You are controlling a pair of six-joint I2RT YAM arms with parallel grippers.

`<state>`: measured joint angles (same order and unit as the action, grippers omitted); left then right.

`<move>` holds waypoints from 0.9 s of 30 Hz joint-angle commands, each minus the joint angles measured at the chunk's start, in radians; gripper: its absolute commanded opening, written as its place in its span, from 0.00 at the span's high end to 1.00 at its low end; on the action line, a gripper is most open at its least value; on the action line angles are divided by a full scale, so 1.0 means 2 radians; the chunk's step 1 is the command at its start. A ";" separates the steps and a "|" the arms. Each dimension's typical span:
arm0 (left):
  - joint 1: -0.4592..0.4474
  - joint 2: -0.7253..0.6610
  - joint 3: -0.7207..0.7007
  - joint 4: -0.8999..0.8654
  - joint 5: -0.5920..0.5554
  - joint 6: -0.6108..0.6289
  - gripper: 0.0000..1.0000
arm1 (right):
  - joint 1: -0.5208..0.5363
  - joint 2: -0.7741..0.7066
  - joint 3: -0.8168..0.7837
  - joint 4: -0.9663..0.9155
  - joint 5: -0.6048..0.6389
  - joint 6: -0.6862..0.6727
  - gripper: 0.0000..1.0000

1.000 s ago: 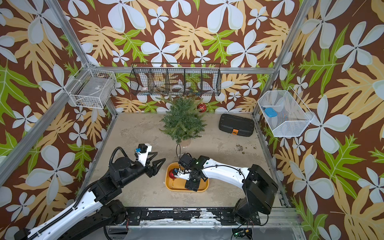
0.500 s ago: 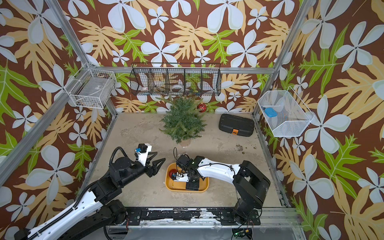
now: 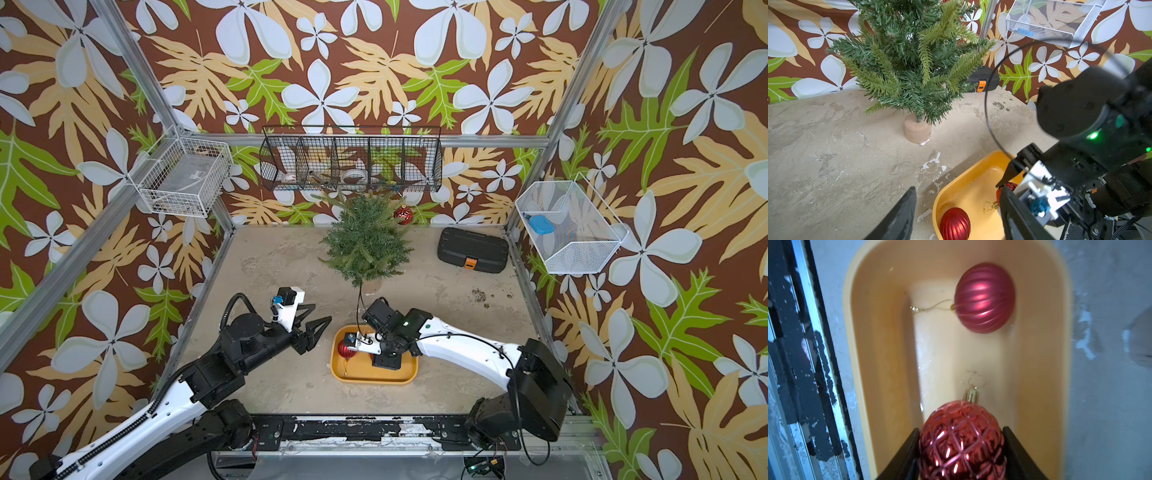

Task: Decorate the small christmas tree with ornaments
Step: Pick up an ornament from the container.

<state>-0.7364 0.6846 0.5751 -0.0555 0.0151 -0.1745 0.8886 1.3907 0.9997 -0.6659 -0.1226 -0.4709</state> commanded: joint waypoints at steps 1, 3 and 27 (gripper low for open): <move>-0.001 -0.001 0.001 0.018 0.011 0.012 0.35 | -0.015 -0.043 0.000 0.034 -0.005 0.027 0.52; 0.000 -0.002 0.003 0.026 0.023 0.021 0.35 | -0.028 -0.072 -0.002 0.052 -0.012 0.031 0.52; -0.001 0.132 0.124 0.229 0.263 0.102 0.45 | -0.161 -0.202 0.110 0.103 -0.284 -0.103 0.59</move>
<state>-0.7364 0.9298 0.8207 0.2527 0.4835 0.1410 0.5674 0.9829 1.1896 -0.4431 -0.5694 -0.6399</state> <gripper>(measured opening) 0.549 0.541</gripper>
